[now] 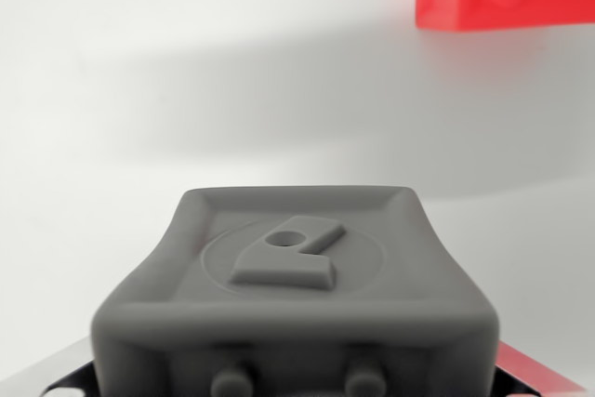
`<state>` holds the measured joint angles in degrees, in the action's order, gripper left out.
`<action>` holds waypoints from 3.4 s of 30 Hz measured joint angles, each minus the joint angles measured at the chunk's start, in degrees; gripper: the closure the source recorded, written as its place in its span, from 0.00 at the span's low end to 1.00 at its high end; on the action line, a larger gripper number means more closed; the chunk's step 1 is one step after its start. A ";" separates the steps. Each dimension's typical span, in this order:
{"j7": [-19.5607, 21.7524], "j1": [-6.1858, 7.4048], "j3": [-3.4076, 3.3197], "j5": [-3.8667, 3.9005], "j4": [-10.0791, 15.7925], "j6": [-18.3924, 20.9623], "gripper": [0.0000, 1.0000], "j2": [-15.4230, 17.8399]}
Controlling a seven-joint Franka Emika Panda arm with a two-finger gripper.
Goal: Destack cube
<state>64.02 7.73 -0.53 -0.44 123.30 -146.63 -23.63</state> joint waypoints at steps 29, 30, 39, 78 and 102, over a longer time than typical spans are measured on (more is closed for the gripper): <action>7.32 5.00 0.03 0.00 6.37 -4.10 1.00 2.30; 7.59 5.18 0.04 0.00 6.57 -4.23 1.00 2.37; 9.79 6.72 0.04 0.00 8.15 -5.31 1.00 2.84; 14.81 10.40 0.04 0.00 10.04 -13.93 1.00 -3.89; 14.81 10.38 0.04 0.00 9.19 -15.85 0.00 -6.58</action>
<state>78.83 18.11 -0.49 -0.44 132.49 -162.48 -30.20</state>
